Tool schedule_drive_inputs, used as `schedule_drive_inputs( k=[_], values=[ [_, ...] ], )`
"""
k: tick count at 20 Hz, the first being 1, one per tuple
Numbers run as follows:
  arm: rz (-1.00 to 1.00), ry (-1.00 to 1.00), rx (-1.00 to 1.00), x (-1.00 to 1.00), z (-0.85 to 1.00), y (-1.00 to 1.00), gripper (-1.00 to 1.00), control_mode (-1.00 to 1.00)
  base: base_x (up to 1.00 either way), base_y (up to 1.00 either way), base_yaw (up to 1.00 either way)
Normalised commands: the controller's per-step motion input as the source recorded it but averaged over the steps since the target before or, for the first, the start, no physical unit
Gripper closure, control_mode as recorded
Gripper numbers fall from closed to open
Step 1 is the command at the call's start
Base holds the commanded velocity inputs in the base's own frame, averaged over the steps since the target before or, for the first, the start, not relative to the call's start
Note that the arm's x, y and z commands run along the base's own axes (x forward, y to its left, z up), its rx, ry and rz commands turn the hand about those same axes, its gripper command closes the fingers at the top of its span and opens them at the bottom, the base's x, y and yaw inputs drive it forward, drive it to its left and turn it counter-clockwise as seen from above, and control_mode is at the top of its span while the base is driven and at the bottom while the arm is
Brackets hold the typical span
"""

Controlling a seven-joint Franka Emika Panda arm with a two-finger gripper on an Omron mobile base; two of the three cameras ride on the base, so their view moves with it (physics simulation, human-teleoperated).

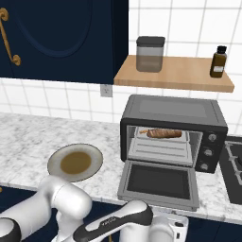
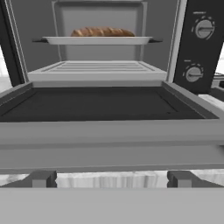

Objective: Pick up the kebab skewer and baguette bread, and place them inside the toaster oven. Close the toaster oven door and start by setting the timer.

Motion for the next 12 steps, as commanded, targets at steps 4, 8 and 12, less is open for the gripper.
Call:
schedule_drive_inputs(
  k=[4, 8, 12],
  values=[
    [0.0, 0.0, 0.0, 0.11, -0.11, 0.03, -1.0, -1.0, 0.0, 0.0, 0.0],
    [0.0, 0.0, 0.0, 0.21, 0.0, 0.05, -1.0, -1.0, 0.0, 0.0, 0.0],
    [0.0, 0.0, 0.0, 0.09, -0.11, 0.03, -1.0, -1.0, 0.0, 0.0, 0.0]
  ],
)
